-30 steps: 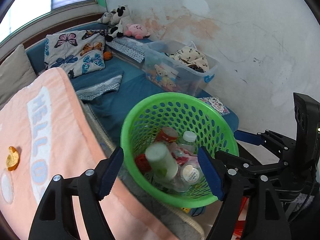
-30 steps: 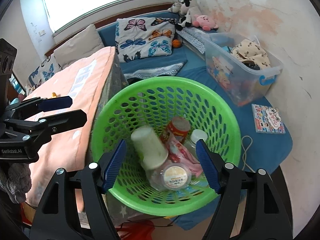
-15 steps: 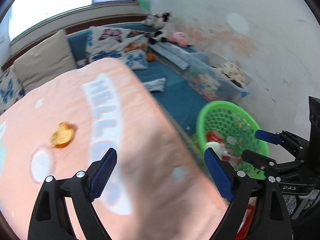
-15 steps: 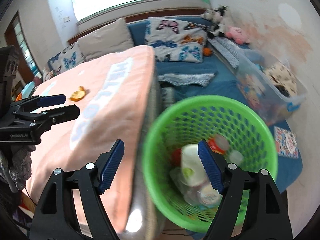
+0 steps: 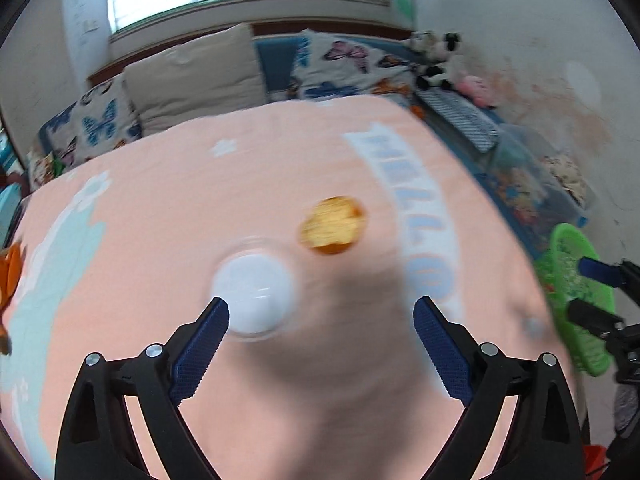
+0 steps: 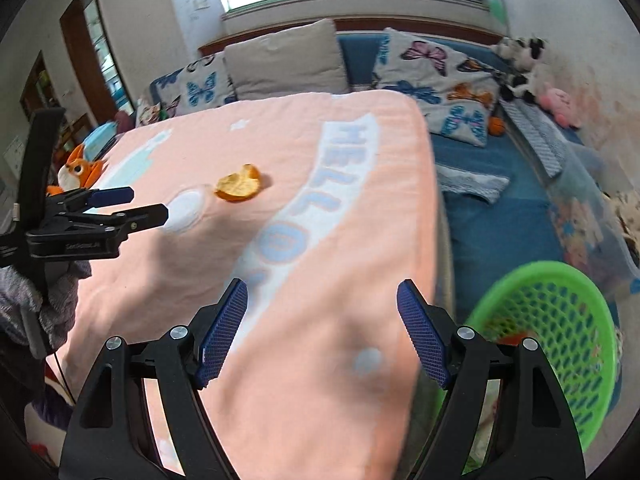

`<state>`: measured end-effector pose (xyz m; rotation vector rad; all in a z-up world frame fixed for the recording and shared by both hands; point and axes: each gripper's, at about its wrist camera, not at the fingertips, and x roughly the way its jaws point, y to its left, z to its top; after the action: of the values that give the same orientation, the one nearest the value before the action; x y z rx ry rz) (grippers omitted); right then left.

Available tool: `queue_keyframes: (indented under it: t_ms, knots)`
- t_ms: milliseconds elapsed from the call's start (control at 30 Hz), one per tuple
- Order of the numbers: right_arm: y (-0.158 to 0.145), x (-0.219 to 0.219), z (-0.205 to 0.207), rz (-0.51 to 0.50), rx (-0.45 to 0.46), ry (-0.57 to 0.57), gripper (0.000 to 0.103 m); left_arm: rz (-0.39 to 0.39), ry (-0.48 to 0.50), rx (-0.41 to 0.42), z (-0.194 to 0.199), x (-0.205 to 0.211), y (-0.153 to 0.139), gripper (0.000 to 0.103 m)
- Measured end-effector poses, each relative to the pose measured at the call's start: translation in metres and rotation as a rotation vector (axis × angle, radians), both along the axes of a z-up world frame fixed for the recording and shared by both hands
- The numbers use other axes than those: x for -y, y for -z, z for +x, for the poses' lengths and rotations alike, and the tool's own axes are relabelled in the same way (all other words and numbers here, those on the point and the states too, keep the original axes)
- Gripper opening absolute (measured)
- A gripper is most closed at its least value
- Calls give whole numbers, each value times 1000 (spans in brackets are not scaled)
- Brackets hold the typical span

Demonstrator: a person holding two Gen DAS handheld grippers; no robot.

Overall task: Collect trash
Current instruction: 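Move both tools back over the blanket toward the lid and orange peel, then grasp the clear plastic lid with the left tool while the right tool grasps the orange peel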

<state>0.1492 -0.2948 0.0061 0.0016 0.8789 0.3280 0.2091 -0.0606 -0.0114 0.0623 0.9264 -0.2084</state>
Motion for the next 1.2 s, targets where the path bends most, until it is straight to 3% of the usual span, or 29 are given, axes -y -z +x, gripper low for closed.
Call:
queue_keyframes:
  t_ms: [200,433,933,1200]
  knots:
    - [10,-26,18,-12,-21,-44,78,20,-41,-54,18,-35,26,92]
    - [20,-46,35,-22,-42,-80,78,42,2,-86,29,-35,46,92]
    - [37,-82,77,-44,-75,-144,78,39,42,-115,55,-33,65,92]
    - [43,-100,100,-39,-84,-187,78,32,42,-91,61,-37,66,89]
